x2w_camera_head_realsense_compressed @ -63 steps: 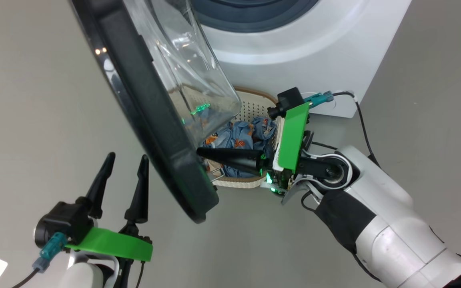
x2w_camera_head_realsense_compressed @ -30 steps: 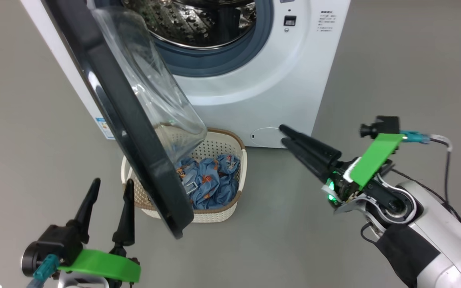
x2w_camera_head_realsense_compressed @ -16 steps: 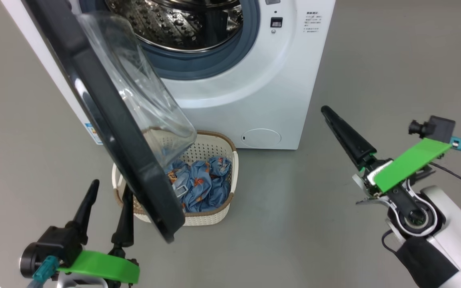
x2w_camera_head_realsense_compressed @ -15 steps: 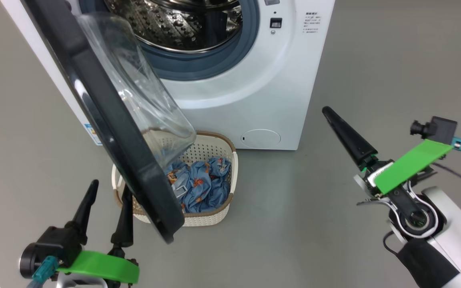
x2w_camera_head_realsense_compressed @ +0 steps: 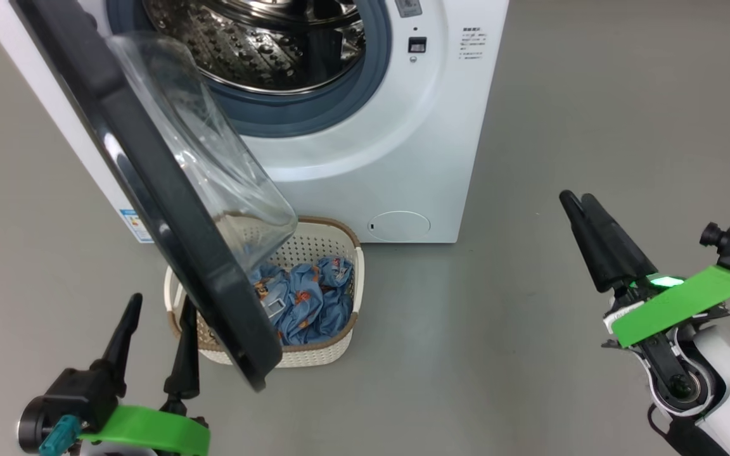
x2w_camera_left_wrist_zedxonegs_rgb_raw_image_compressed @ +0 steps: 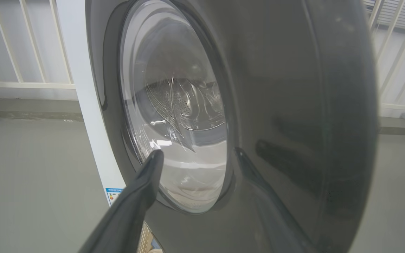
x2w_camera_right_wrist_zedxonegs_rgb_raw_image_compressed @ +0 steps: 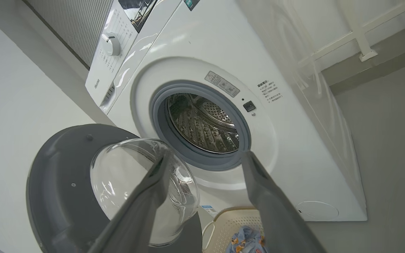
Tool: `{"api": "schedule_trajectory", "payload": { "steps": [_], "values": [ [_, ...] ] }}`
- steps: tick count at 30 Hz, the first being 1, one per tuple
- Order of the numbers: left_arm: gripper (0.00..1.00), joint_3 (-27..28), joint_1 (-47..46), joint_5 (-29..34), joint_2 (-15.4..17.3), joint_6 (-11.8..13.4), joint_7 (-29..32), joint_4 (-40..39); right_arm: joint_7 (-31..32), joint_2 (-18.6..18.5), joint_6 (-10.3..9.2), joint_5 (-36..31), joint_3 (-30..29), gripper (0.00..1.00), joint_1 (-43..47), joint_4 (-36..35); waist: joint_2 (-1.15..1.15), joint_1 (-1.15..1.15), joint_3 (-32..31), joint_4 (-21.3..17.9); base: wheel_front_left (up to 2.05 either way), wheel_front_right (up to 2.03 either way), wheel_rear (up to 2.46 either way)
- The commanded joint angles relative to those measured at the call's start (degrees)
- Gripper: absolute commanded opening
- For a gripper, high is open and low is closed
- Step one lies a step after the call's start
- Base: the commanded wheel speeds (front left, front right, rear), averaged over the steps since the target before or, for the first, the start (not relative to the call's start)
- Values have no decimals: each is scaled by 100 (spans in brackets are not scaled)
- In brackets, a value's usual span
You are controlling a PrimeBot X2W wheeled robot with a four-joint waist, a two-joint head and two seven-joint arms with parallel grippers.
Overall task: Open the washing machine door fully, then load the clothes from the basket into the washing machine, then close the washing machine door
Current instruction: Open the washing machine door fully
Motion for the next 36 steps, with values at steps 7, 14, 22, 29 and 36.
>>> {"api": "schedule_trajectory", "payload": {
  "steps": [7,14,22,29,36],
  "values": [
    [100,313,60,79,104,-14,-36,-189,-205,56,17,-1418,-724,100,336,12,0,0,-64,-103,0,0,0],
    [100,434,266,72,104,-4,-36,-216,-208,645,17,-3387,-1723,100,1130,-384,0,0,-172,-158,0,0,0],
    [100,536,585,32,104,100,-36,-327,-209,935,17,-4452,-2071,100,1694,-525,0,0,-301,-203,0,0,0],
    [100,535,763,29,104,240,-36,-456,-209,1059,17,-5017,-2291,100,1976,-576,0,0,-355,-211,0,0,0],
    [100,559,875,7,104,332,-36,-497,-209,1175,17,-5277,-2490,100,2202,-574,0,0,-433,-190,0,0,0]
  ]
}}
